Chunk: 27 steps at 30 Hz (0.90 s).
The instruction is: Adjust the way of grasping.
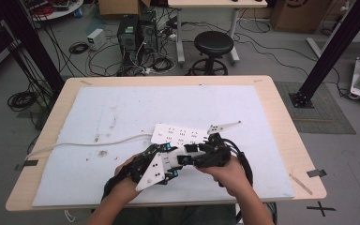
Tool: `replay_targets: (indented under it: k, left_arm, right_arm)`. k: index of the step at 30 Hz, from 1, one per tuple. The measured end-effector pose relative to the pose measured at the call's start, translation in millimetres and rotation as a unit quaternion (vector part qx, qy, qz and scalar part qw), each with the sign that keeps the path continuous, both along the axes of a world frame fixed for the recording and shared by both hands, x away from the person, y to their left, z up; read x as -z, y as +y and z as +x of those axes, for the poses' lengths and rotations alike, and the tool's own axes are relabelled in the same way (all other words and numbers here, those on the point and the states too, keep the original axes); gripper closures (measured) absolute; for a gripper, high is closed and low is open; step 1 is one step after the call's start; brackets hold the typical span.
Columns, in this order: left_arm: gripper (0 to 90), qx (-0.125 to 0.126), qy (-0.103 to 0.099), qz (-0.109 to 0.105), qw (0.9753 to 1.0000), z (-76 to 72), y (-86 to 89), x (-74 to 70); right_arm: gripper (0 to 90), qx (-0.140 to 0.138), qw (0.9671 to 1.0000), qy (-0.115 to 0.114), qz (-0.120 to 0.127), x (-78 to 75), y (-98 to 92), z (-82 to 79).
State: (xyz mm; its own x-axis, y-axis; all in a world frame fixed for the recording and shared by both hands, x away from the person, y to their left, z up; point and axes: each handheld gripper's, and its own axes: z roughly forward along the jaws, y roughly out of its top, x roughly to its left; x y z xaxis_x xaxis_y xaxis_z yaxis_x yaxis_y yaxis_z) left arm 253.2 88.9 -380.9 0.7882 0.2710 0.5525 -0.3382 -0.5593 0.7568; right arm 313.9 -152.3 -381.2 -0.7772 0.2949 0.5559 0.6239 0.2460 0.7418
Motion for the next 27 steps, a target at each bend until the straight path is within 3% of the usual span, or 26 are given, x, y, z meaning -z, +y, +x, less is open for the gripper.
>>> replay_targets:
  k: [3,4,7,9,16,27]
  left_arm:
    - [42.5,0.003,0.000,-0.001,1.0000,-0.3,-1.3,0.6]
    - [42.5,0.002,-0.005,-0.001,1.0000,-1.8,-2.1,0.5]
    - [42.5,0.003,-0.007,0.000,1.0000,-2.0,-2.3,0.2]
    - [42.5,0.000,-0.011,-0.002,0.9999,-2.6,-3.2,0.2]
    - [42.5,0.002,-0.009,-0.003,0.9999,-2.5,-4.3,0.2]
    - [42.3,0.001,-0.012,0.002,0.9999,-2.0,-4.4,1.6]
  right_arm:
    - [27.4,-0.001,1.0000,0.004,0.003,0.9,0.7,0.0]
    - [34.5,-0.008,0.9998,0.014,0.014,2.8,0.7,0.0]
    - [35.2,-0.009,0.9996,0.018,0.021,4.3,0.7,0.2]
    - [44.9,-0.012,0.9991,0.025,0.031,6.6,0.5,0.4]
    - [55.0,-0.016,0.9984,0.031,0.044,9.9,2.3,0.6]
    - [60.6,-0.025,0.9977,0.046,0.043,11.3,4.0,2.5]
